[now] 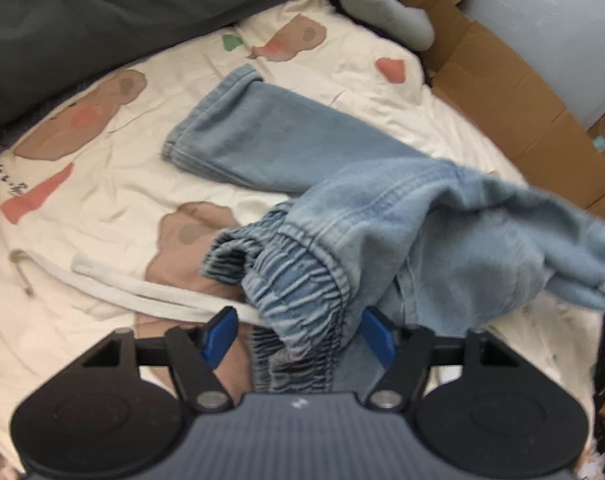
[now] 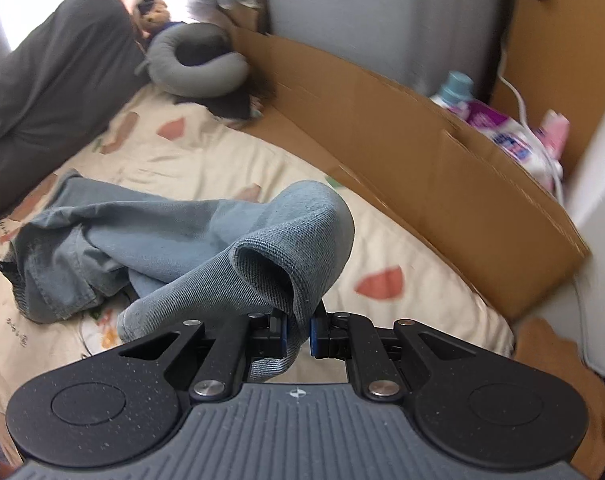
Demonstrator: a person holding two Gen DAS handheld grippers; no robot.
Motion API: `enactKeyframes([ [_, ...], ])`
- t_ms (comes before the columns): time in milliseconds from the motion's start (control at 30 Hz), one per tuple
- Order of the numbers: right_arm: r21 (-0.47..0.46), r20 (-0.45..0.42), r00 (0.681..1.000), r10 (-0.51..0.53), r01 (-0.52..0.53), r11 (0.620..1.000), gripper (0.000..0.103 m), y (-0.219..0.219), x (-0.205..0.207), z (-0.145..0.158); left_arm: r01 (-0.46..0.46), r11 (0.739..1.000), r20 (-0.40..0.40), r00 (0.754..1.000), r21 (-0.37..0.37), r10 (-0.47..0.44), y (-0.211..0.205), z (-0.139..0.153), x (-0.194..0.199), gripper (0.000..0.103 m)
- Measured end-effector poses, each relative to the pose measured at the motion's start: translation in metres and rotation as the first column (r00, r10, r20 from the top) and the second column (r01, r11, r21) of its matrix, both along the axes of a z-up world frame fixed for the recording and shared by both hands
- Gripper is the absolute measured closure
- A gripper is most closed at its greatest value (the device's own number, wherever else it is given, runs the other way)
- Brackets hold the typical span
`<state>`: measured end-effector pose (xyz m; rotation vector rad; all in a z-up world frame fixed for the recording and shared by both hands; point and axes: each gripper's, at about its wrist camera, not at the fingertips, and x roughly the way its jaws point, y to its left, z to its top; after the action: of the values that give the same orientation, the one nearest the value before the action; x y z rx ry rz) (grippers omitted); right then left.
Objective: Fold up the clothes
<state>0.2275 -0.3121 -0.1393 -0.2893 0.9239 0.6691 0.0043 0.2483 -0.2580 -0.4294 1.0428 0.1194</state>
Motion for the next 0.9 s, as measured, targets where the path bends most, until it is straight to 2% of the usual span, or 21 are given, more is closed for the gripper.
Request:
enactKeyframes([
  [33,-0.006,-0.004,1.0,-0.01,0.01,1.0,0.095,-0.006,-0.002,-0.003,0.003,1.0,0.01,1.0,-0.013,-0.003,-0.001,0.0,0.0,0.056],
  [100,-0.017,-0.011,0.999,-0.031,0.031,0.999,0.095,-0.017,-0.006,-0.01,0.017,0.999,0.028,0.999,-0.042,-0.016,-0.003,0.002,0.003,0.071],
  [200,-0.034,-0.015,0.999,-0.05,0.05,0.998,0.095,-0.027,-0.012,-0.018,0.047,0.999,0.079,0.996,-0.027,-0.045,-0.003,0.02,0.004,0.089],
  [233,-0.038,-0.016,0.998,-0.054,0.053,0.998,0.095,-0.03,-0.014,-0.02,0.057,0.998,0.098,0.994,-0.019,-0.055,-0.003,0.028,0.003,0.092],
  [467,-0.053,-0.002,0.998,-0.064,0.064,0.997,0.095,-0.046,-0.025,-0.027,0.119,0.992,0.226,0.966,0.043,-0.126,-0.001,0.081,0.001,0.095],
  [600,-0.054,0.007,0.999,-0.048,0.048,0.997,0.095,-0.053,-0.037,-0.028,0.137,0.989,0.263,0.953,0.06,-0.148,-0.002,0.107,-0.012,0.095],
  [733,-0.066,0.012,1.0,-0.027,0.028,0.997,0.094,-0.06,-0.054,-0.031,0.18,0.981,0.251,0.948,0.079,-0.194,-0.009,0.114,-0.034,0.095],
  [900,-0.094,-0.003,1.0,-0.008,0.007,0.996,0.094,-0.069,-0.078,-0.044,0.189,0.98,0.176,0.965,0.062,-0.197,-0.014,0.09,-0.069,0.095],
])
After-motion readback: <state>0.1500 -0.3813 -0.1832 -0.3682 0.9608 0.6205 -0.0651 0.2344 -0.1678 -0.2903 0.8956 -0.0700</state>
